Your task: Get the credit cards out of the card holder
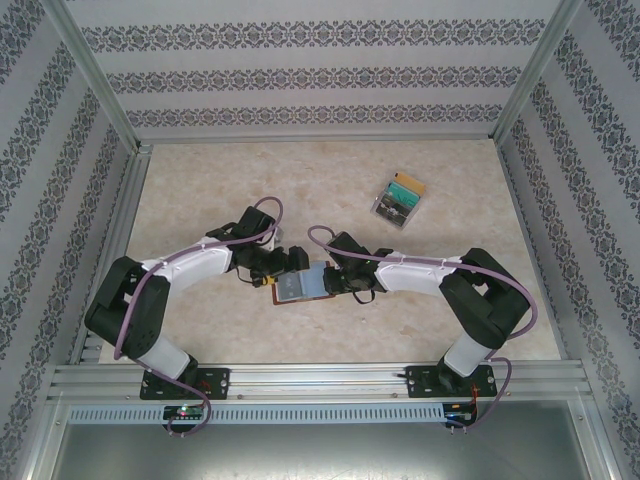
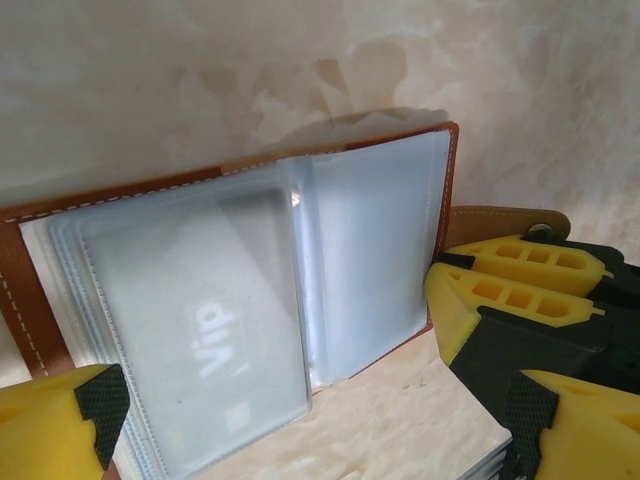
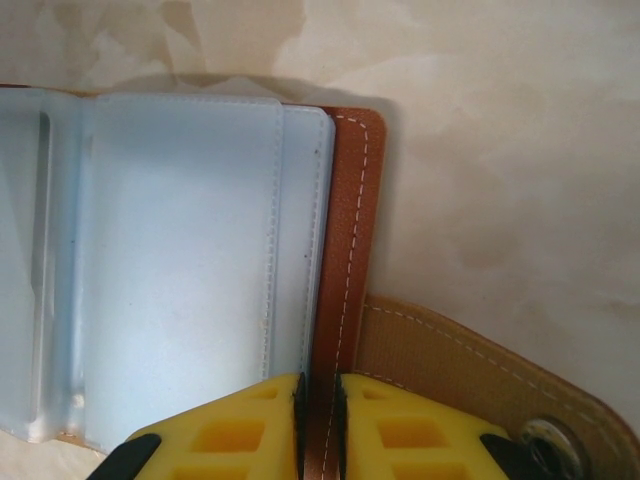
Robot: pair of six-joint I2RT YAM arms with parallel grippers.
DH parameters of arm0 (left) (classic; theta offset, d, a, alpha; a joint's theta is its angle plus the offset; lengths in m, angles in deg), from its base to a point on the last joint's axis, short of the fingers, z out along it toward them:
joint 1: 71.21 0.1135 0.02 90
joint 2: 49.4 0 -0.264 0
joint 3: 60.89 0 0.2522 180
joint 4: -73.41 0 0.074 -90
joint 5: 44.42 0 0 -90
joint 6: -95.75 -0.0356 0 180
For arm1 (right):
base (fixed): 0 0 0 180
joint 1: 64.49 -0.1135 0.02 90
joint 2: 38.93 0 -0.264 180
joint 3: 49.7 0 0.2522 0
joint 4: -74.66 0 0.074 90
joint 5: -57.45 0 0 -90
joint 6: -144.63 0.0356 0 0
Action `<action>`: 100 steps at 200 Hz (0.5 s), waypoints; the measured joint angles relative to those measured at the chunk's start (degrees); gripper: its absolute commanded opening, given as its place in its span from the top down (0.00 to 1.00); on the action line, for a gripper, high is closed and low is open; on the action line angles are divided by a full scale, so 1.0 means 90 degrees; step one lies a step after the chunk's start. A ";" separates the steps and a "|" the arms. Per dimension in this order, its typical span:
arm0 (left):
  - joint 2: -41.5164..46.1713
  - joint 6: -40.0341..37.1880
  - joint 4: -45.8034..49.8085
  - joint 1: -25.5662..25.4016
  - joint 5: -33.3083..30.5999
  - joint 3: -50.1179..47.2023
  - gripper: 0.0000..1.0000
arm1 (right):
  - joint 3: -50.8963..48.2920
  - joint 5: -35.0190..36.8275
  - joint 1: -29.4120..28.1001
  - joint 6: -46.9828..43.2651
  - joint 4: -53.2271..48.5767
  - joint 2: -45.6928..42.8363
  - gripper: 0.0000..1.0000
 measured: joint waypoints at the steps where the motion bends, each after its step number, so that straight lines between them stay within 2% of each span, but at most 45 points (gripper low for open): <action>1: -0.0010 0.0000 0.0000 0.0000 0.0005 0.0000 0.02 | 0.0000 0.0000 0.0000 0.0000 0.0000 0.0000 0.81; 100: -0.0352 0.0034 -0.0253 0.0000 0.0185 -0.0044 0.01 | 0.0000 0.0000 0.0000 0.0000 0.0000 0.0000 0.81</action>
